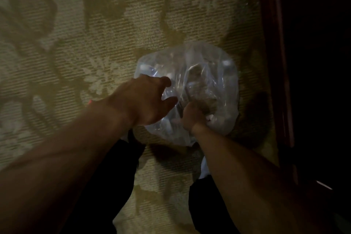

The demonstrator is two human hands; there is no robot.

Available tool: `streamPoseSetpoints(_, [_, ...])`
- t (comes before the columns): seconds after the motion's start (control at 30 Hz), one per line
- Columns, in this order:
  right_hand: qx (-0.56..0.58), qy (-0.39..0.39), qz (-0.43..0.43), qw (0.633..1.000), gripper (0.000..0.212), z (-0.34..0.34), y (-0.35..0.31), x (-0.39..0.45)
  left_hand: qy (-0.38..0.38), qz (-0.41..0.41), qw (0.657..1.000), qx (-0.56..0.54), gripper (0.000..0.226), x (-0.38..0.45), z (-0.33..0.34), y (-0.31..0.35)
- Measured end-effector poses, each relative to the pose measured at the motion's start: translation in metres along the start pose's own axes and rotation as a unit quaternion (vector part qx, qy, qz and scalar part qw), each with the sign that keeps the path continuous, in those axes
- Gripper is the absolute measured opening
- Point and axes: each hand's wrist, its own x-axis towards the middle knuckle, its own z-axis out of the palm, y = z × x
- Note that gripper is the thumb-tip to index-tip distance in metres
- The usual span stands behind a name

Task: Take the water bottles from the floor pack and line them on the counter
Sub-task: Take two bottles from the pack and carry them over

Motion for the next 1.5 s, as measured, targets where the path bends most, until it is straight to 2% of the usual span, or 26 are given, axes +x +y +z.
streamPoseSetpoints(0.07, [-0.007, -0.004, -0.016, 1.0, 0.083, -0.005, 0.004, -0.004, 0.001, 0.005, 1.0, 0.003, 0.058, -0.001, 0.003, 0.001])
streamPoseSetpoints(0.27, [0.044, 0.015, -0.028, 0.999, 0.06, -0.046, 0.0, -0.031, -0.001, 0.015, 1.0, -0.014, 0.056, 0.0, 0.009, 0.014])
streamPoseSetpoints(0.33, [0.123, 0.001, -0.017, 0.992, 0.054, -0.059, -0.006, -0.049, -0.004, 0.007, 1.0, -0.018, 0.056, 0.0, 0.013, 0.016])
streamPoseSetpoints(0.4, [0.241, -0.002, -0.021, 0.97, 0.043, -0.067, -0.01, -0.069, 0.004, 0.001, 1.0, -0.029, 0.055, -0.002, 0.016, 0.016])
streamPoseSetpoints(0.5, [0.342, 0.023, 0.005, 0.939, 0.043, -0.068, -0.013, -0.098, 0.005, -0.005, 0.997, -0.078, 0.052, -0.007, 0.02, 0.021])
streamPoseSetpoints(0.6, [0.51, -0.013, 0.088, 0.855, 0.039, -0.073, -0.016, -0.128, 0.012, -0.007, 0.993, -0.114, 0.05, -0.007, 0.021, 0.026])
streamPoseSetpoints(0.63, [0.553, -0.024, 0.087, 0.828, 0.033, -0.073, -0.014, -0.135, 0.021, -0.006, 0.992, -0.123, 0.049, -0.007, 0.021, 0.028])
streamPoseSetpoints(0.7, [0.626, -0.055, 0.063, 0.775, 0.008, -0.076, -0.01, -0.15, 0.033, -0.014, 0.99, -0.135, 0.05, -0.007, 0.022, 0.03])
streamPoseSetpoints(0.73, [0.672, -0.081, 0.058, 0.734, 0.003, -0.079, -0.007, -0.156, 0.031, -0.026, 0.989, -0.145, 0.052, -0.007, 0.022, 0.031])
streamPoseSetpoints(0.8, [0.757, -0.143, 0.036, 0.636, 0.013, -0.085, 0.001, -0.168, 0.029, -0.06, 0.981, -0.182, 0.056, -0.009, 0.02, 0.031])
streamPoseSetpoints(0.83, [0.778, -0.185, 0.019, 0.6, 0.027, -0.088, 0.002, -0.171, 0.031, -0.075, 0.974, -0.211, 0.059, -0.01, 0.016, 0.029])
streamPoseSetpoints(0.9, [0.768, -0.257, -0.026, 0.587, 0.049, -0.089, -0.003, -0.175, 0.022, -0.085, 0.945, -0.316, 0.069, -0.012, 0.007, 0.022])
streamPoseSetpoints(0.97, [0.762, -0.303, -0.051, 0.569, 0.058, -0.085, -0.011, -0.168, -0.007, -0.073, 0.882, -0.465, 0.06, -0.014, 0.001, 0.017])
streamPoseSetpoints(1.0, [0.757, -0.32, -0.052, 0.568, 0.059, -0.084, -0.017, -0.165, -0.007, -0.074, 0.847, -0.527, 0.05, -0.015, -0.002, 0.014])
streamPoseSetpoints(1.07, [0.741, -0.334, -0.028, 0.582, 0.056, -0.081, -0.028, -0.154, 0.015, -0.089, 0.808, -0.582, 0.036, -0.013, -0.008, 0.009])
streamPoseSetpoints(1.1, [0.726, -0.327, -0.011, 0.604, 0.05, -0.082, -0.03, -0.146, 0.031, -0.094, 0.8, -0.592, 0.03, -0.013, -0.009, 0.009])
streamPoseSetpoints(1.13, [0.702, -0.308, 0.003, 0.642, 0.04, -0.082, -0.03, -0.138, 0.054, -0.095, 0.796, -0.596, 0.023, -0.01, -0.009, 0.007])
streamPoseSetpoints(1.2, [0.65, -0.169, 0.05, 0.739, 0.017, -0.077, -0.019, -0.111, 0.1, -0.093, 0.81, -0.571, 0.021, -0.004, -0.012, 0.003])
streamPoseSetpoints(1.23, [0.622, -0.067, 0.072, 0.777, 0.022, -0.075, -0.014, -0.097, 0.111, -0.09, 0.824, -0.548, 0.031, -0.001, -0.013, 0.002])
streamPoseSetpoints(1.27, [0.597, 0.013, 0.094, 0.797, 0.03, -0.072, -0.007, -0.083, 0.114, -0.088, 0.838, -0.526, 0.042, 0.001, -0.015, 0.001])
streamPoseSetpoints(1.3, [0.577, 0.057, 0.101, 0.808, 0.033, -0.068, -0.001, -0.07, 0.111, -0.088, 0.85, -0.508, 0.052, 0.001, -0.017, 0.001])
streamPoseSetpoints(1.37, [0.521, 0.073, 0.086, 0.846, 0.027, -0.061, 0.001, -0.05, 0.102, -0.087, 0.866, -0.481, 0.067, 0.001, -0.021, 0.002])
streamPoseSetpoints(1.47, [0.389, 0.016, 0.053, 0.92, 0.007, -0.056, -0.006, -0.039, 0.099, -0.076, 0.901, -0.415, 0.068, 0.001, -0.023, 0.003])
streamPoseSetpoints(1.5, [0.337, -0.007, 0.036, 0.941, 0.014, -0.053, -0.011, -0.038, 0.101, -0.064, 0.919, -0.377, 0.068, 0.001, -0.023, 0.001])
